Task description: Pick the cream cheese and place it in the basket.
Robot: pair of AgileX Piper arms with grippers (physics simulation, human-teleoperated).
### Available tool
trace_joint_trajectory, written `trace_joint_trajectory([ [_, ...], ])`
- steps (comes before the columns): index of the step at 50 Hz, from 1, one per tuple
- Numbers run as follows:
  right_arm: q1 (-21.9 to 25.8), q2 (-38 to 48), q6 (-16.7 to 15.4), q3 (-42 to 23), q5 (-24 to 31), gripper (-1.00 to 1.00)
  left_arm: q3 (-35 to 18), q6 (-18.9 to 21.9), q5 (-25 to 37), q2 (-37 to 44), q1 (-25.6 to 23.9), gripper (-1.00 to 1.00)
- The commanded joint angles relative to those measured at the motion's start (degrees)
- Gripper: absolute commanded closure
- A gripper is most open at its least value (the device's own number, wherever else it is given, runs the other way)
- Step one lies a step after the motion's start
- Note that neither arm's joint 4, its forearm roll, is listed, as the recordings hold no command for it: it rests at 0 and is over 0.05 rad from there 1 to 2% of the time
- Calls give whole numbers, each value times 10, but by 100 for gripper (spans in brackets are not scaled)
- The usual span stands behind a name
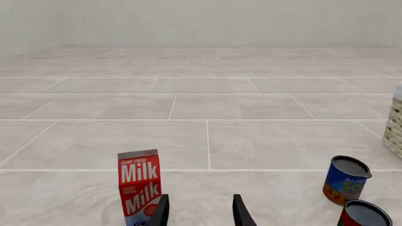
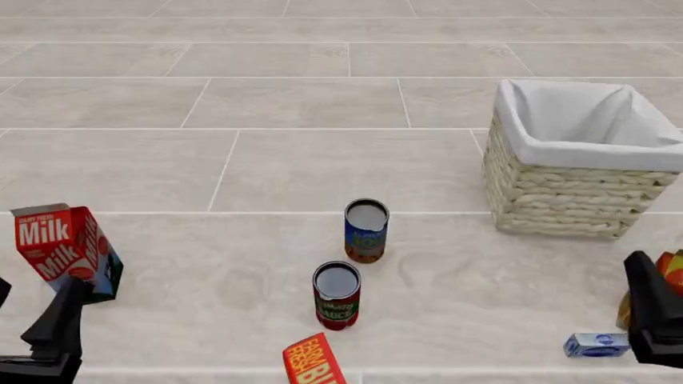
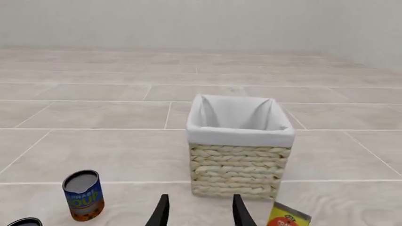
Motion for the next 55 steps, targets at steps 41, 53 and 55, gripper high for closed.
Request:
trace_joint_trajectory([
  [41, 13, 284, -251, -258, 264, -100, 0, 0, 0, 0, 0, -100],
  [53, 28, 340, -379, -301, 351, -100, 0, 0, 0, 0, 0, -100],
  [55, 22, 350, -394, -301, 355, -100, 0, 0, 0, 0, 0, -100],
])
